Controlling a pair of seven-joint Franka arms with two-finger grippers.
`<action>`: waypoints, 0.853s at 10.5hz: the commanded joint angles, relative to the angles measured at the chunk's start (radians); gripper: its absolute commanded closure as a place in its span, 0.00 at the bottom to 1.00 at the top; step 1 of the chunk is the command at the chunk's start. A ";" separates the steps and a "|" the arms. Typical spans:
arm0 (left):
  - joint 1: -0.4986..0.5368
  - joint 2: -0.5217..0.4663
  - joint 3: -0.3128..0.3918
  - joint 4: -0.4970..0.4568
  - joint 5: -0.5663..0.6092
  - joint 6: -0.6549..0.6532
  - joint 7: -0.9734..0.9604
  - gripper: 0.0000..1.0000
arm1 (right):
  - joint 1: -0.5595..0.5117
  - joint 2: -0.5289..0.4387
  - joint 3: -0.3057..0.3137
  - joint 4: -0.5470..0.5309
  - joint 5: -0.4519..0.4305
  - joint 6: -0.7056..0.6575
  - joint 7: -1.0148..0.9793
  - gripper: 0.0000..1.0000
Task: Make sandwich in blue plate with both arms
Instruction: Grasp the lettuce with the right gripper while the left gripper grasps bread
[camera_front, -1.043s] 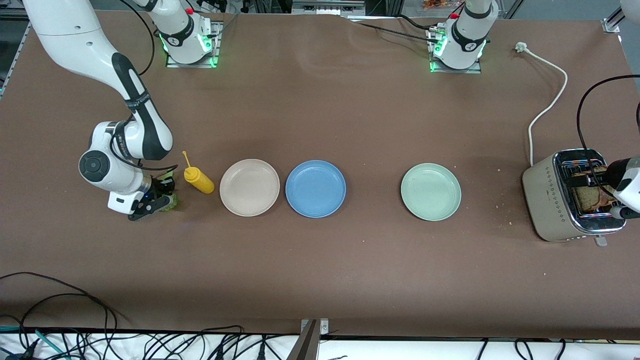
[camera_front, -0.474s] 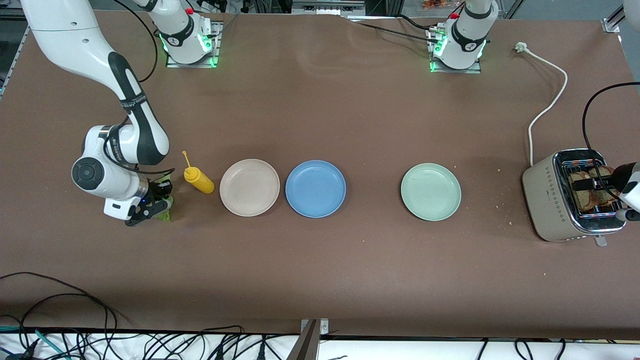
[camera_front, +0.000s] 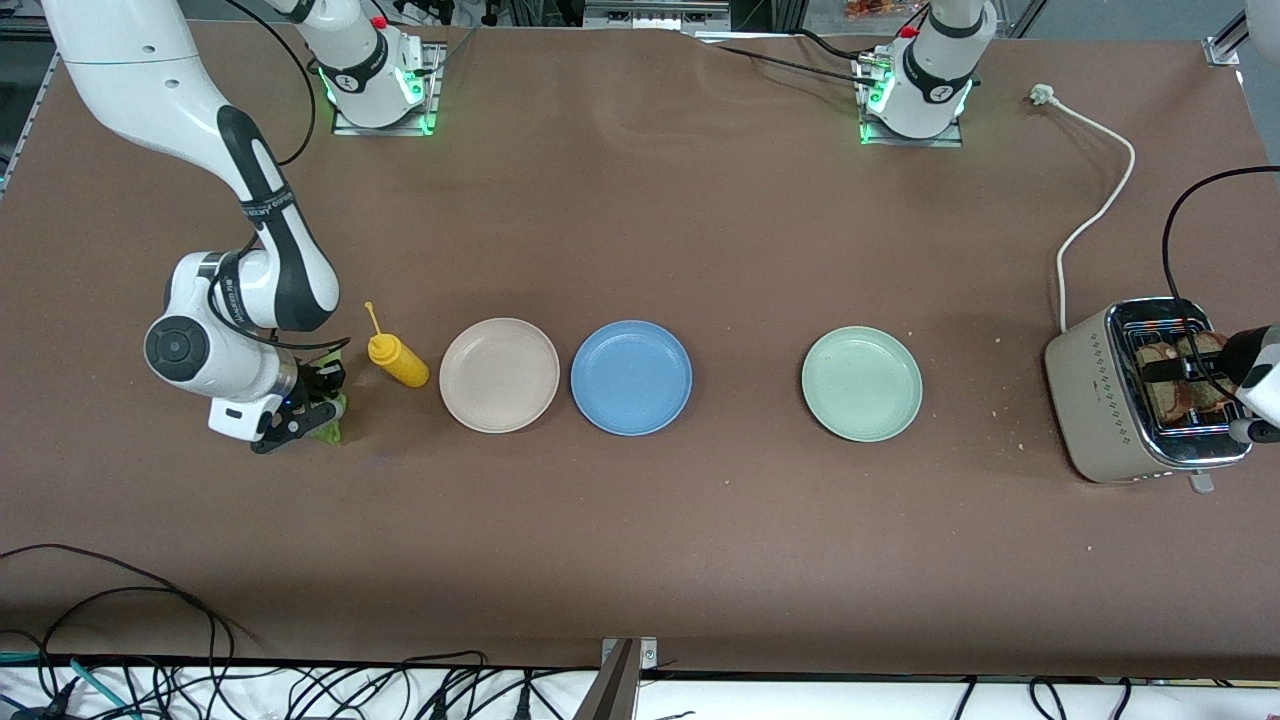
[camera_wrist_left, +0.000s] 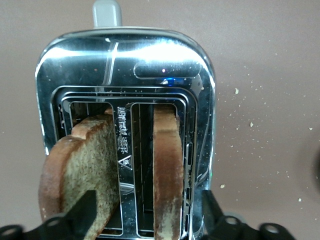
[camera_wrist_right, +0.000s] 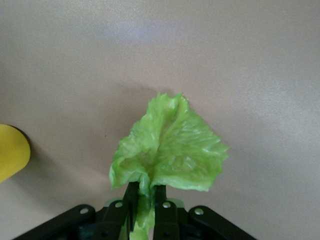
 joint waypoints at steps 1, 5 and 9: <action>-0.006 0.014 -0.006 0.030 0.017 -0.006 0.021 0.67 | -0.002 0.000 0.002 0.012 -0.003 -0.016 -0.016 0.83; -0.008 0.008 -0.008 0.031 0.019 -0.011 0.017 1.00 | -0.002 0.000 0.002 0.012 -0.003 -0.016 -0.013 0.82; -0.006 -0.070 -0.011 0.034 0.019 -0.075 0.018 1.00 | -0.002 -0.002 0.002 0.020 -0.003 -0.016 -0.013 0.82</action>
